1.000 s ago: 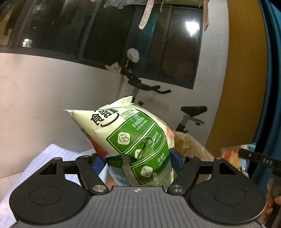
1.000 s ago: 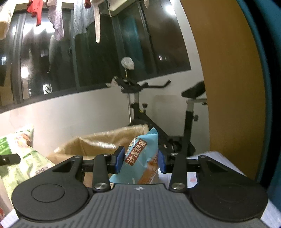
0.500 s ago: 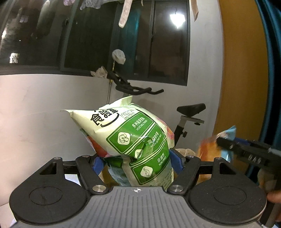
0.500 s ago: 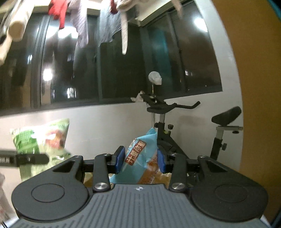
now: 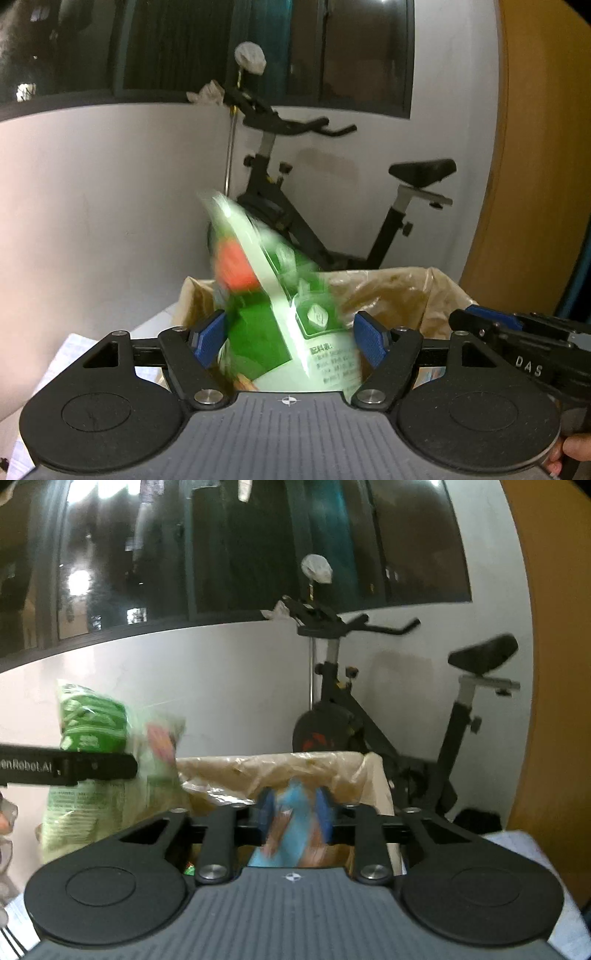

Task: Organize snacks
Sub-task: 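Open both tools to drop the bags into the box and withdraw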

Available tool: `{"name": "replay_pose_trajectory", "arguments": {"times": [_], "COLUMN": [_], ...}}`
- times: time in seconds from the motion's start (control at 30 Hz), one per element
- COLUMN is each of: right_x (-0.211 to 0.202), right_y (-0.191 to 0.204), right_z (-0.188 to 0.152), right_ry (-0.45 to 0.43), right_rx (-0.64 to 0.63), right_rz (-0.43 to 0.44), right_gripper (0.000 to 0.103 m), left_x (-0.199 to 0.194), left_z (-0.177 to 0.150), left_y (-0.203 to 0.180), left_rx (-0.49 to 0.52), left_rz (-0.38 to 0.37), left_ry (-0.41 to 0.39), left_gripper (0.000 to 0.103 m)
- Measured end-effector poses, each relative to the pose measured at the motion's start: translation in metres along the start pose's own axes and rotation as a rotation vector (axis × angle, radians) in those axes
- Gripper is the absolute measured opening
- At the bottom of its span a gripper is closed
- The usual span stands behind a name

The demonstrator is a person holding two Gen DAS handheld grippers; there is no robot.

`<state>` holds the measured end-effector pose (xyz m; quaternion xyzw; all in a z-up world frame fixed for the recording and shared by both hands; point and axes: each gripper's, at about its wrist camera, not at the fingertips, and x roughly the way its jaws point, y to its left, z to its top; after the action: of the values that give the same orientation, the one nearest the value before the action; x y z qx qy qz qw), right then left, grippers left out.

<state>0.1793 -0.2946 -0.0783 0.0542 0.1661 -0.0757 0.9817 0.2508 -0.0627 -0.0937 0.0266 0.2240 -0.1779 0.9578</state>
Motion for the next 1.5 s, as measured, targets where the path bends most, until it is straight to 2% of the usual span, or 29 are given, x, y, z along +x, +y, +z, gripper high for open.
{"name": "replay_pose_trajectory", "arguments": {"times": [0.07, 0.17, 0.33, 0.4, 0.47, 0.57, 0.7, 0.83, 0.9, 1.03, 1.27, 1.5], "right_x": [0.002, 0.001, -0.012, -0.020, -0.029, -0.040, -0.055, -0.068, -0.076, -0.089, -0.099, -0.100], "right_y": [-0.004, -0.008, -0.007, -0.009, -0.009, -0.010, -0.012, -0.010, -0.008, -0.003, 0.000, 0.007], "right_z": [0.000, 0.001, 0.005, 0.006, 0.005, 0.006, 0.002, -0.005, -0.012, -0.027, -0.059, -0.091], "right_ry": [0.015, 0.023, 0.012, 0.008, -0.003, 0.015, 0.052, 0.099, 0.106, 0.111, 0.177, 0.170], "right_rx": [0.029, 0.043, 0.027, 0.043, 0.059, 0.091, 0.148, 0.160, 0.149, 0.154, 0.161, 0.190], "right_rz": [0.003, 0.013, 0.013, 0.013, 0.012, 0.030, 0.041, -0.034, -0.037, -0.124, -0.060, -0.005], "right_gripper": [0.022, 0.026, 0.054, 0.078, 0.087, 0.094, 0.100, 0.103, 0.103, 0.103, 0.103, 0.103], "left_x": [0.002, 0.003, -0.007, -0.015, -0.023, -0.042, -0.067, -0.085, -0.094, -0.105, -0.110, -0.104], "left_z": [0.002, 0.010, 0.014, 0.013, 0.010, 0.005, -0.002, -0.014, -0.023, -0.039, -0.068, -0.092], "left_y": [0.000, 0.003, 0.010, 0.014, 0.019, 0.026, 0.036, 0.046, 0.049, 0.051, 0.054, 0.060], "left_rx": [0.005, 0.015, -0.021, -0.048, -0.069, -0.091, -0.133, -0.164, -0.156, -0.117, -0.067, -0.057], "left_rz": [0.004, 0.015, 0.006, -0.009, -0.004, -0.008, 0.021, 0.038, 0.042, 0.061, 0.097, 0.110], "left_ry": [0.010, 0.003, 0.010, 0.016, 0.017, 0.007, -0.006, 0.007, -0.005, -0.028, -0.024, 0.011], "left_gripper": [0.091, 0.093, 0.095, 0.095, 0.095, 0.095, 0.097, 0.097, 0.097, 0.097, 0.097, 0.097]}}
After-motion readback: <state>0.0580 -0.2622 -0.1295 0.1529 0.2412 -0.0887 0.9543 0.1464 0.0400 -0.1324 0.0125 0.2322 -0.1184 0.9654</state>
